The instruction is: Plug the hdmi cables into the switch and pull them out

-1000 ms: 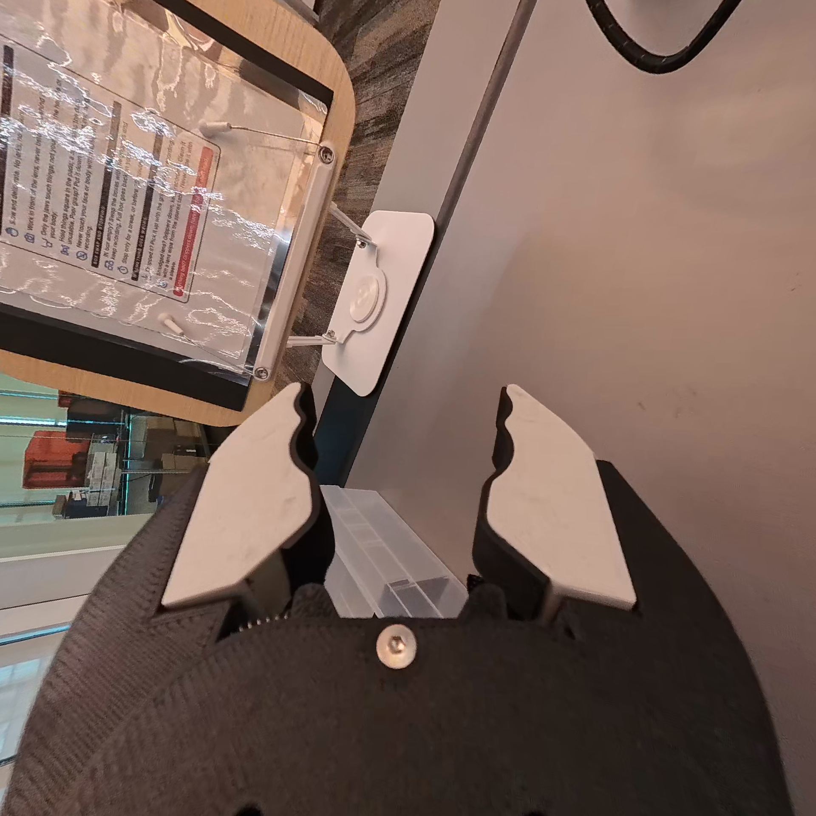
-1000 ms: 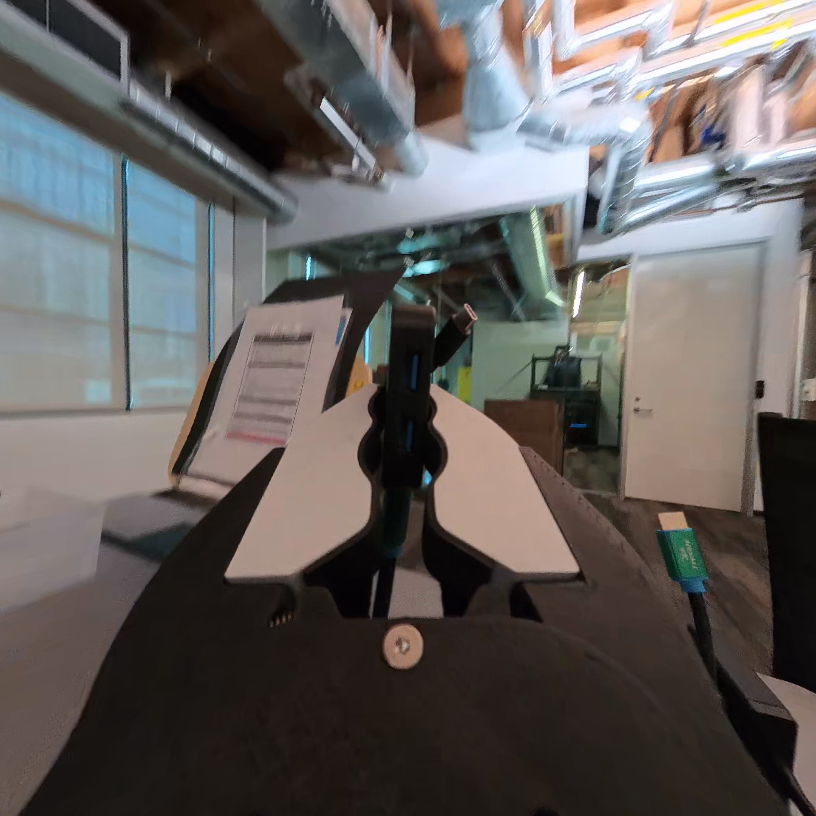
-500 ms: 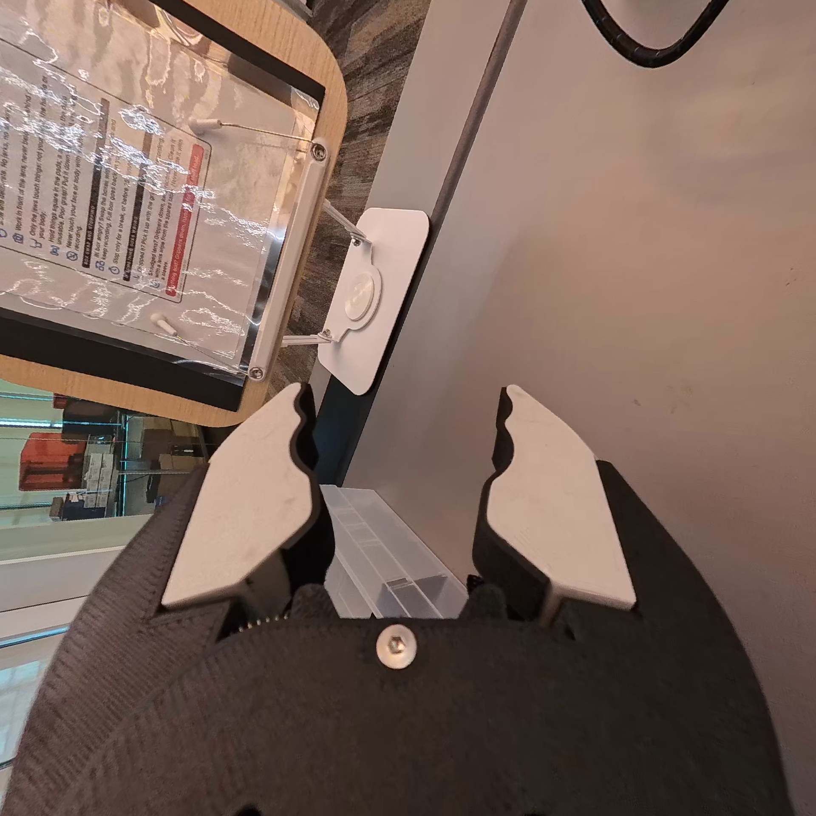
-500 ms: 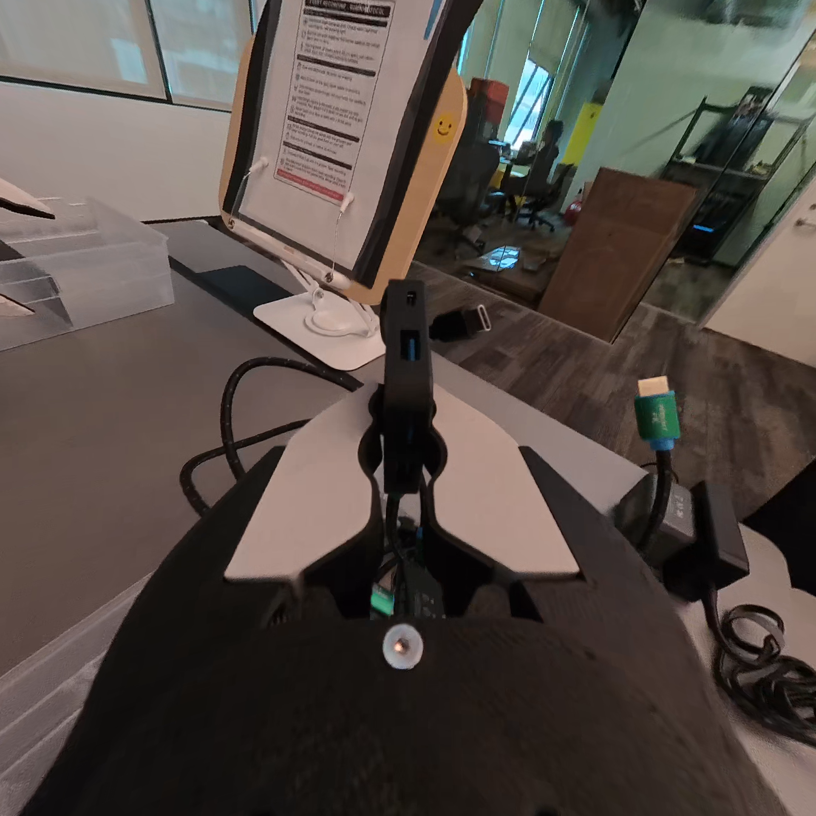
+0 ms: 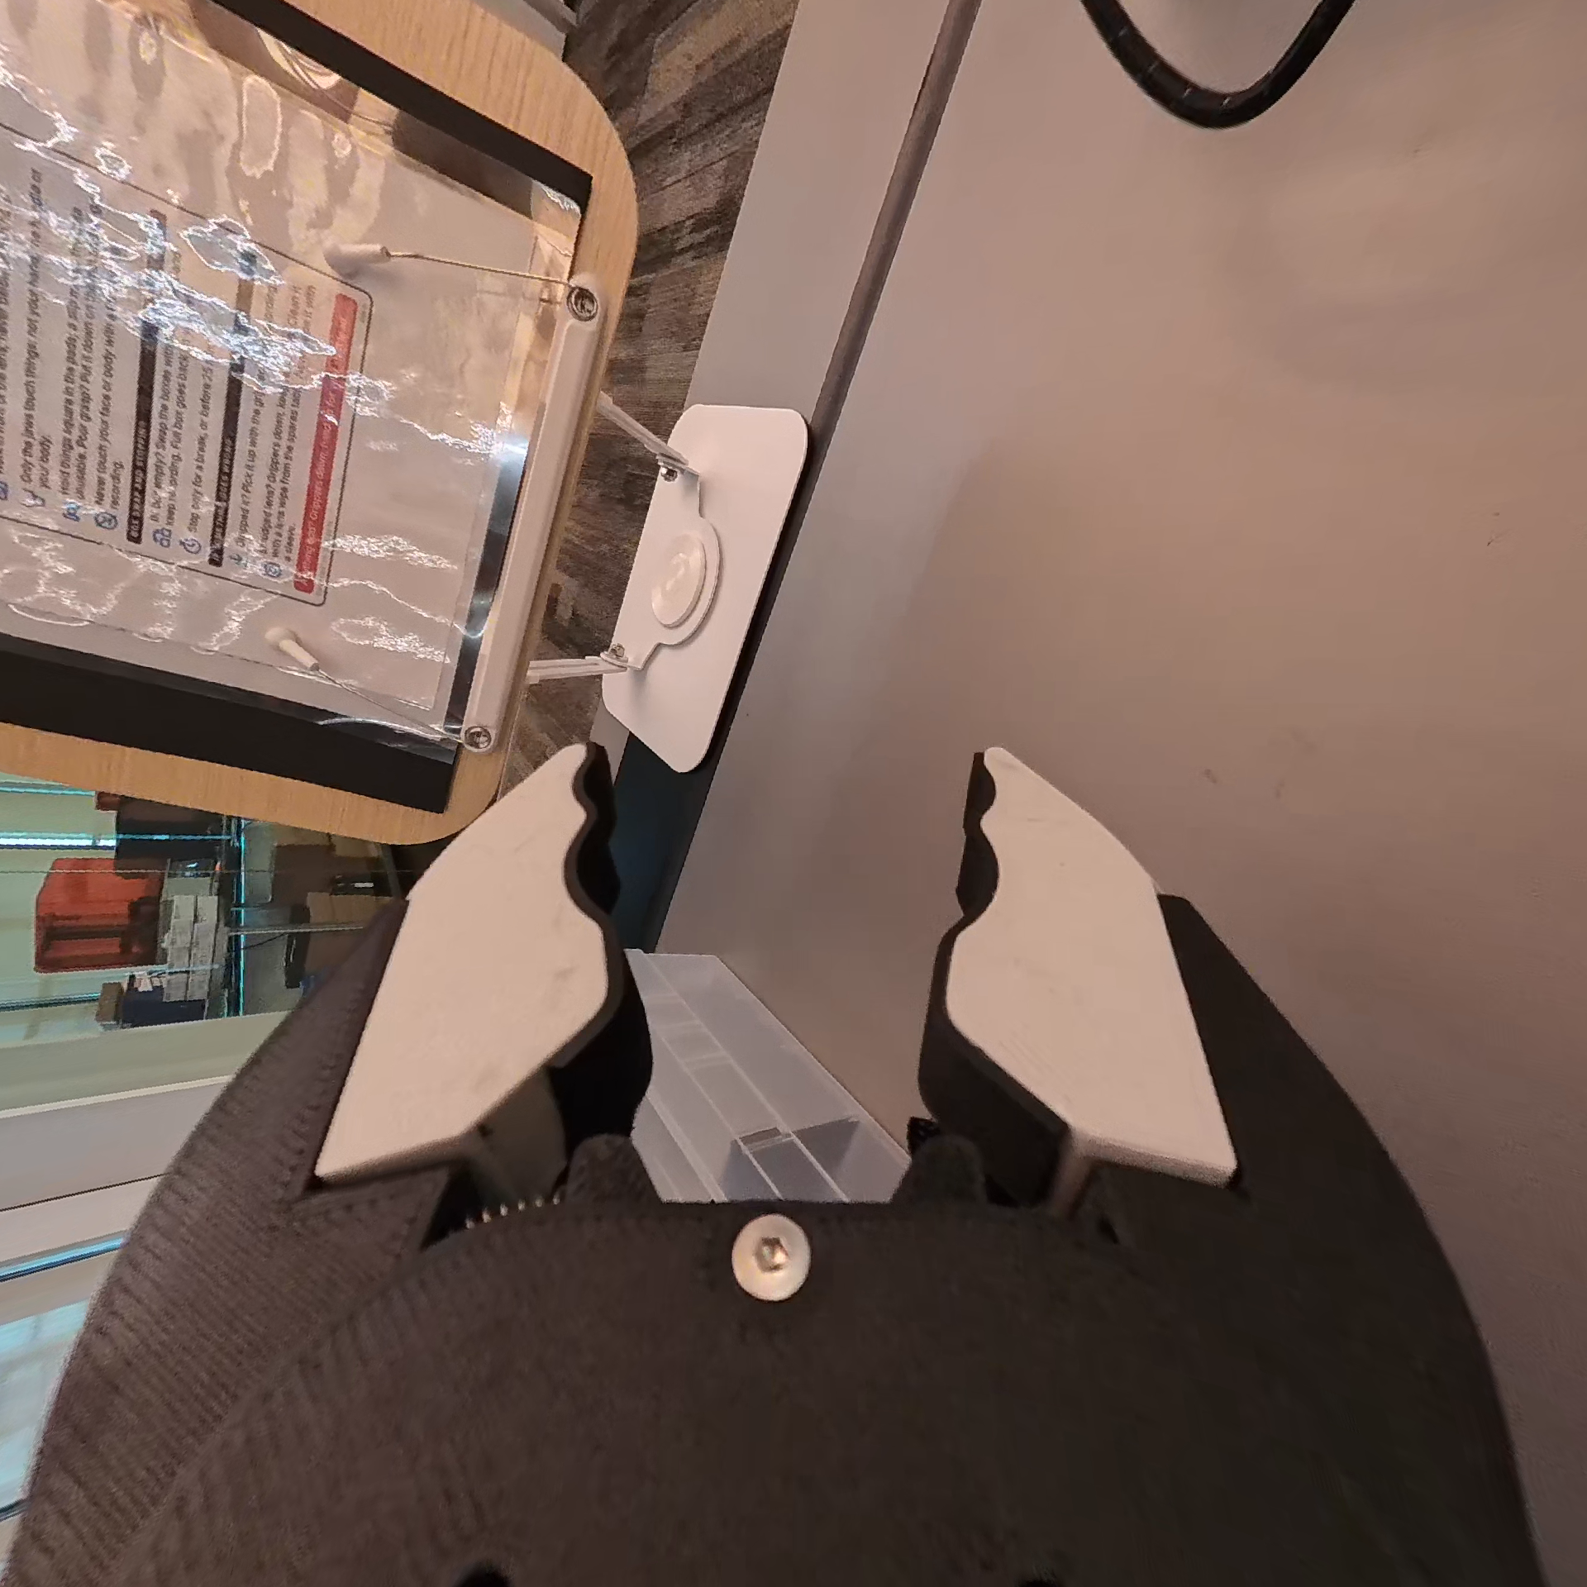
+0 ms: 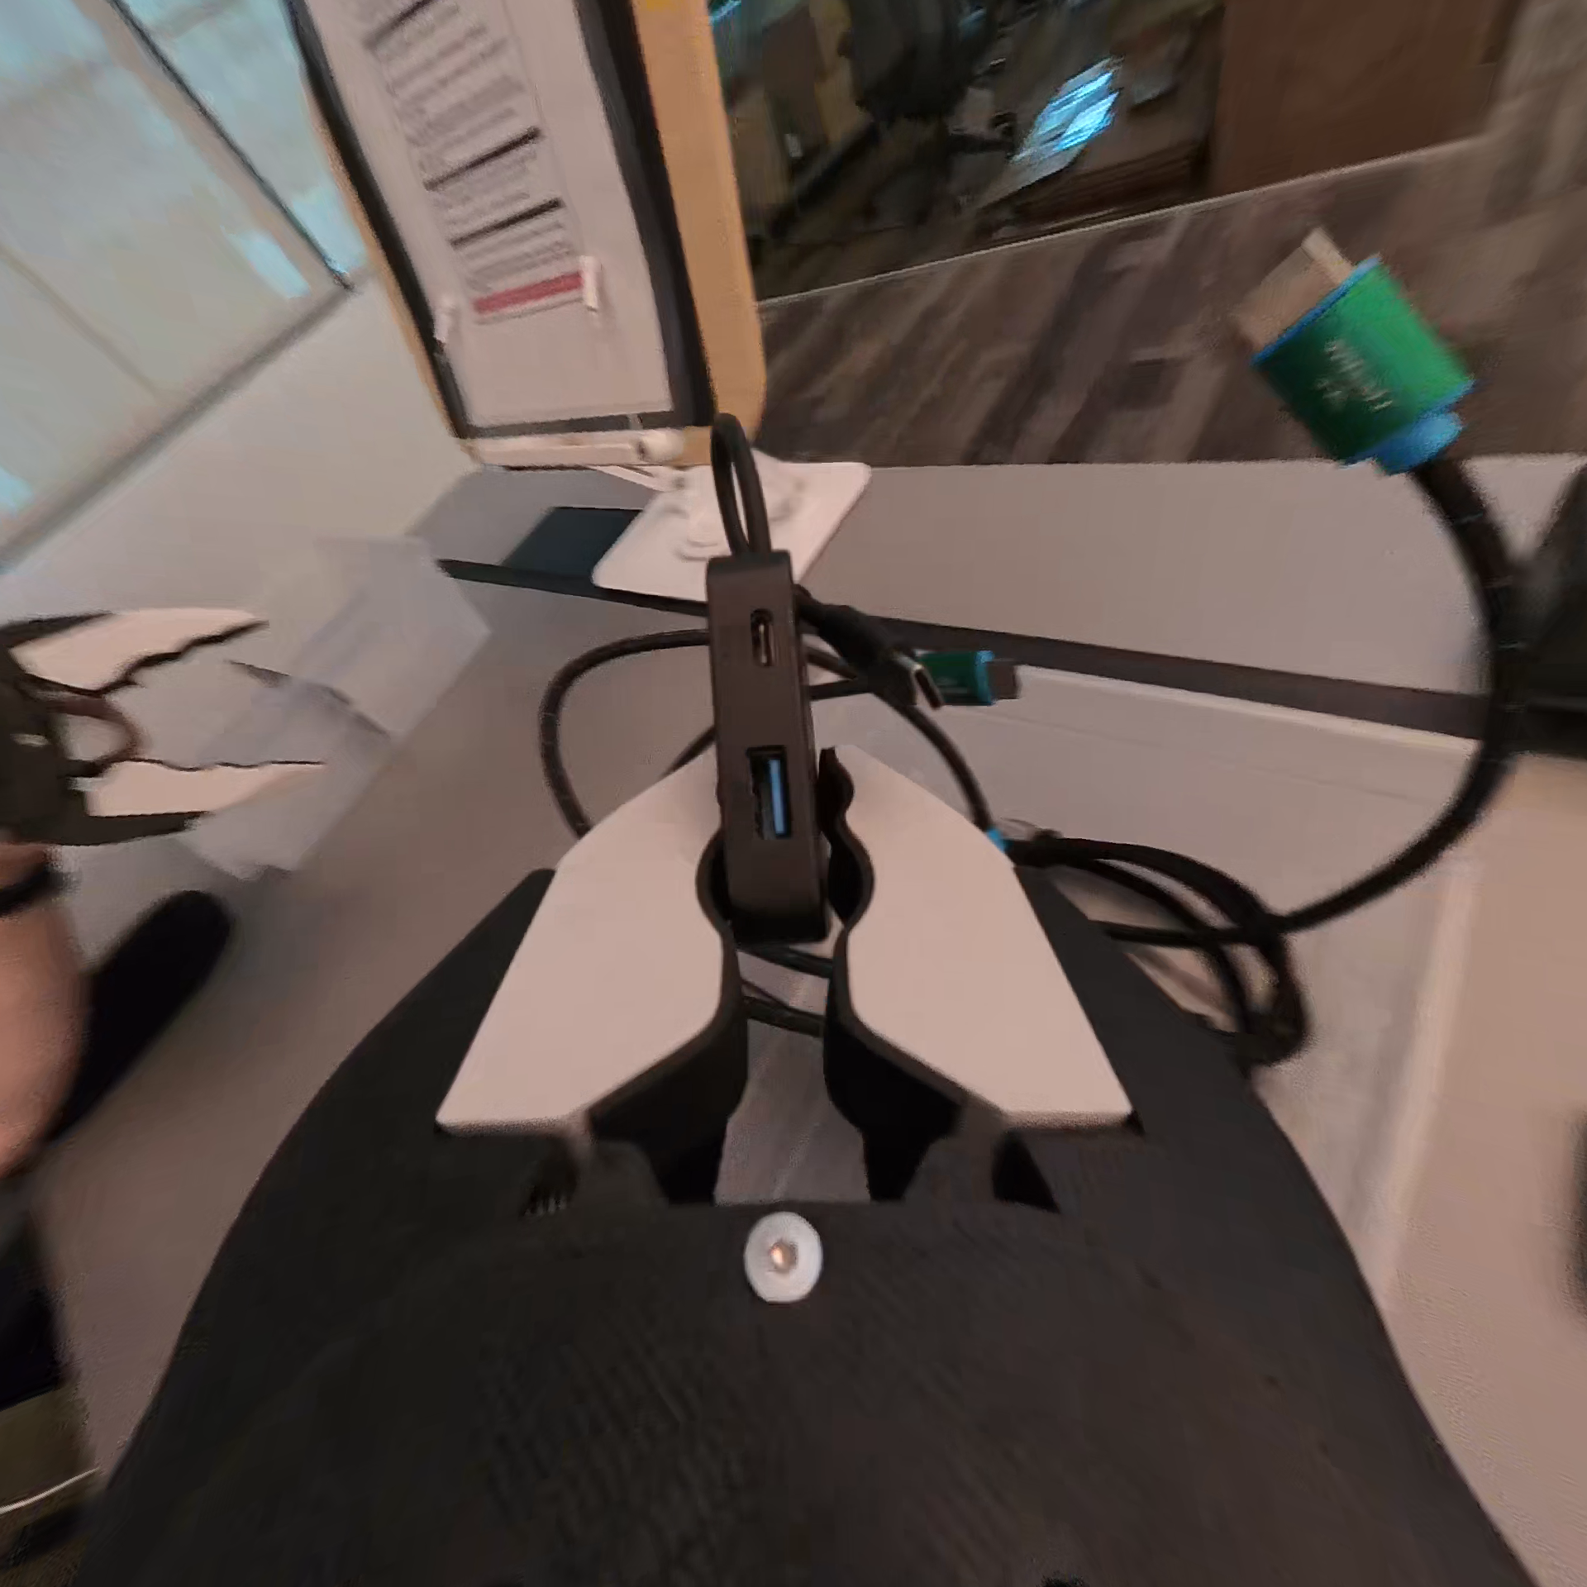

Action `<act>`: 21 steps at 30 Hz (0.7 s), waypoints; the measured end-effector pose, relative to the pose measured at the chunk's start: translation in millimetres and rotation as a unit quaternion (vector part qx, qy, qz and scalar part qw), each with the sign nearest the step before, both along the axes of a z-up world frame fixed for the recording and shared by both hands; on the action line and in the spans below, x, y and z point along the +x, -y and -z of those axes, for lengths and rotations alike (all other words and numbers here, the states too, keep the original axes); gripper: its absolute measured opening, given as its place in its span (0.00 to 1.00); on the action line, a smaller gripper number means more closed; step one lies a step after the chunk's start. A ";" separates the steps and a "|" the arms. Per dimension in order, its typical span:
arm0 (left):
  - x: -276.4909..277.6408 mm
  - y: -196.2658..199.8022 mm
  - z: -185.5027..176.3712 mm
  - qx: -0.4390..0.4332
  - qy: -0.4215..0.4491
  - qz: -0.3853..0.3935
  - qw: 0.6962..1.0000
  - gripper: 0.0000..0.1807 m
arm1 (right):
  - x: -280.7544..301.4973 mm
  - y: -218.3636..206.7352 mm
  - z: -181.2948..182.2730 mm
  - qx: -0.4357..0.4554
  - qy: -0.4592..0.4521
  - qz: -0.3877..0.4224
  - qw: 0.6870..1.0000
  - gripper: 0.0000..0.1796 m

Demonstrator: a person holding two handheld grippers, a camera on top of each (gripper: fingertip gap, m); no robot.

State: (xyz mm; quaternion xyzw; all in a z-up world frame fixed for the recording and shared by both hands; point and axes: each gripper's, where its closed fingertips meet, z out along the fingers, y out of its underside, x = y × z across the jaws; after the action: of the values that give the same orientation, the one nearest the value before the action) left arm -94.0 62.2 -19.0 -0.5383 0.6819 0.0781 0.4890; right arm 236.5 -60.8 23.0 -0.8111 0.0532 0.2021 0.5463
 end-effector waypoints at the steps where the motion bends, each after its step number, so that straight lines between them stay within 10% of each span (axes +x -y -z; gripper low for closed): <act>1: 0.1 0.5 0.3 0.000 -0.001 0.000 1.000 0.43 | -5.1 -1.4 0.9 -0.001 -0.030 -0.017 0.999 0.09; 14: 7.8 11.4 -3.4 -0.014 0.017 0.019 1.000 0.41 | 16.1 -6.0 38.8 -0.042 -0.243 -0.001 0.969 0.09; 21: 7.7 11.3 1.6 -0.013 0.004 0.016 1.000 0.41 | 59.1 5.5 48.4 -0.040 -0.200 0.099 0.974 0.19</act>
State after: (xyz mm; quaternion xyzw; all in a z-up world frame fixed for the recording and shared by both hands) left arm -86.3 50.9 -20.6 -0.5338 0.6896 0.0591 0.4857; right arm 295.5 -66.3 -25.5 -0.7661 0.2493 0.3029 0.5092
